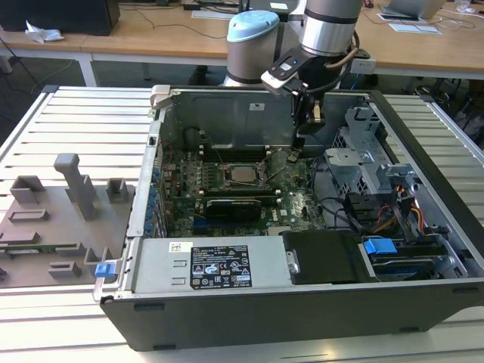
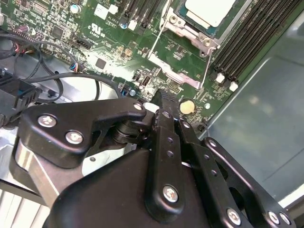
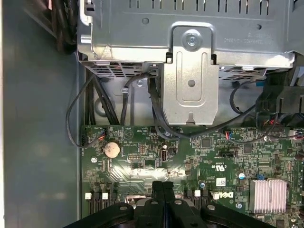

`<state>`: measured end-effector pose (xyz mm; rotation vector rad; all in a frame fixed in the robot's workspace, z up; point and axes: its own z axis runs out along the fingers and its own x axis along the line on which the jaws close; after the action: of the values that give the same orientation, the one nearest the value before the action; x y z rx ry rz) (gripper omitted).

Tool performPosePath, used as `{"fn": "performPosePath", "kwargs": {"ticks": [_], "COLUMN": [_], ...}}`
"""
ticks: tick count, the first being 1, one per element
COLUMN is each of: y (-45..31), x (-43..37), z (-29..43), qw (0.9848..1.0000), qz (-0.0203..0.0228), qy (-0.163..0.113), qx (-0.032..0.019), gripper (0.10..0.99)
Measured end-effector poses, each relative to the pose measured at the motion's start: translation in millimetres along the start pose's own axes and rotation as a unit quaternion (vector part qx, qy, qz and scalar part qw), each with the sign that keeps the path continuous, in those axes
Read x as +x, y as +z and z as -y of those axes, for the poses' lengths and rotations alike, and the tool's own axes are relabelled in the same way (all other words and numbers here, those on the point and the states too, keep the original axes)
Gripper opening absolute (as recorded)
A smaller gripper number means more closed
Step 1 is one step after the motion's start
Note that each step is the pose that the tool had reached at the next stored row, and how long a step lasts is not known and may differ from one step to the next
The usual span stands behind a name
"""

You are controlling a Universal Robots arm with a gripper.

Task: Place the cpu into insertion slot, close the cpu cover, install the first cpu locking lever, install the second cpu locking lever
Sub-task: 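Close the cpu cover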

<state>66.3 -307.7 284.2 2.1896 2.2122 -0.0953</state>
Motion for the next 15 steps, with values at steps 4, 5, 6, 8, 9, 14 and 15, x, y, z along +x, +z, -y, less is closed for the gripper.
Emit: {"fn": "performPosePath", "kwargs": {"ticks": [4,5,6,8,9,14,15], "y": [3.9,4.8,6.6,8.2,9.4,13.7,15.6], "x": [0.2,0.3,0.4,0.5,0.6,0.8,0.9], "z": [-1.3,-1.5,-2.2,-2.8,-3.1,-4.0,-4.3], "qw": [1.0,1.0,1.0,1.0,1.0,1.0,1.0], "qz": [0.0,0.0,0.0,0.0,0.0,0.0,0.0], "qy": [0.0,0.0,0.0,0.0,0.0,0.0,0.0], "qx": [0.0002,0.0002,0.0002,0.0002,0.0002,0.0003,0.0003], "gripper": [0.106,0.106,0.106,0.106,0.106,0.106,0.106]}}
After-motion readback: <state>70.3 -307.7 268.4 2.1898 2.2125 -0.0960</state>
